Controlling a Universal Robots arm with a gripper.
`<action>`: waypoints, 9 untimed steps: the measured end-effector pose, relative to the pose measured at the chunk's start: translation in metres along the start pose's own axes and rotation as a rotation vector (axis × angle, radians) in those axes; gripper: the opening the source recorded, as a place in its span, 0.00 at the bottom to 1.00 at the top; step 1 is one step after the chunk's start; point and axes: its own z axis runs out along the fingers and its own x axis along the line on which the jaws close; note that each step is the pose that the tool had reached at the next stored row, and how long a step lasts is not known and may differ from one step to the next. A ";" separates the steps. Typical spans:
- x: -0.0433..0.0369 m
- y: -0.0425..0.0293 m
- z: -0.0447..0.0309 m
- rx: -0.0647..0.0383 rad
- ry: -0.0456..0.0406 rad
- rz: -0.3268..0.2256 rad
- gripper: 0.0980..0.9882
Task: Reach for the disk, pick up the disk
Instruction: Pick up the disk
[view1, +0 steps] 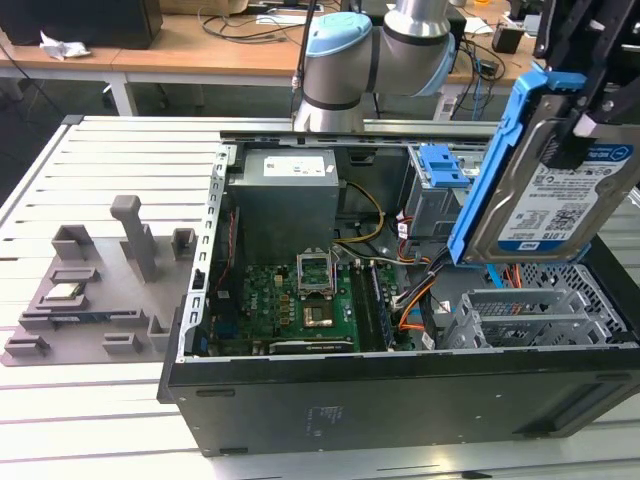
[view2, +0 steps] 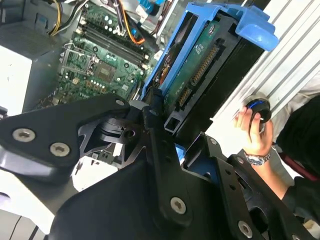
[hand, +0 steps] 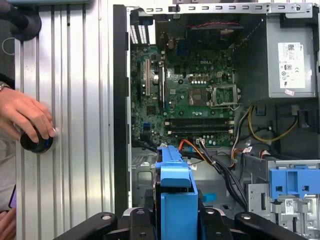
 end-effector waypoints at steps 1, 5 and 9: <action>-0.0001 -0.0036 -0.0001 0.000 0.0004 0.000 0.30; -0.0004 -0.0156 -0.0004 0.000 0.0019 0.000 0.30; -0.0007 -0.0276 -0.0008 0.000 0.0036 0.000 0.30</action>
